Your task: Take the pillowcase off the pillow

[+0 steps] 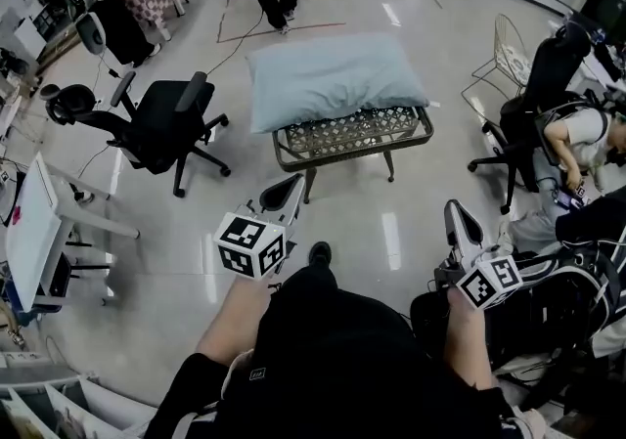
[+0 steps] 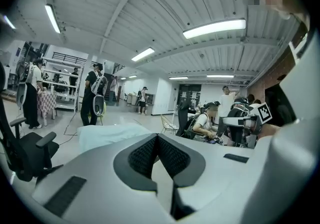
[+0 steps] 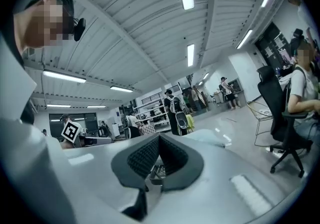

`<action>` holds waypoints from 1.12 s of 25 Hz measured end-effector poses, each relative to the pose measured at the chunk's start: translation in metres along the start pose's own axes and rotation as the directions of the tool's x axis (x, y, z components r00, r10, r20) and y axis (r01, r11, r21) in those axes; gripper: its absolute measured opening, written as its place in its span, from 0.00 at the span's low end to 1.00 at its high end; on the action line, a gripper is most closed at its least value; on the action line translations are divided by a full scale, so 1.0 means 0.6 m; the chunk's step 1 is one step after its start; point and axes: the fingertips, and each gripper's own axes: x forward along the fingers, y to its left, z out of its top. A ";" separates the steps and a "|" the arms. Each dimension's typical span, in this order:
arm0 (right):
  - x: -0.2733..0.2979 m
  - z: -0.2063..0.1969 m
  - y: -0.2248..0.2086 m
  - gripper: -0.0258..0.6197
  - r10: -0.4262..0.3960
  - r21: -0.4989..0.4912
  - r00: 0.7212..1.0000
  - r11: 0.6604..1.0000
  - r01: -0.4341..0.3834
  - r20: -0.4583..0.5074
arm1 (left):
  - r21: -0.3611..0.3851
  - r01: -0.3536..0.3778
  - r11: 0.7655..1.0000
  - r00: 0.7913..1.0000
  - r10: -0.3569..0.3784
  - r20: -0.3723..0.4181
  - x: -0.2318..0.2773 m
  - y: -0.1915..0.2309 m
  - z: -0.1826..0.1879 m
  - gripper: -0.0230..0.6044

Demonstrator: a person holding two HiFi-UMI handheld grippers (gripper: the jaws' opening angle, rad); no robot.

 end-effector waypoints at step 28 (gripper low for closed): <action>0.507 0.105 -0.282 0.05 -0.041 0.069 0.998 0.997 0.044 -0.042 | 0.070 0.212 0.975 0.974 -0.205 -0.095 0.571 0.192 0.185 0.04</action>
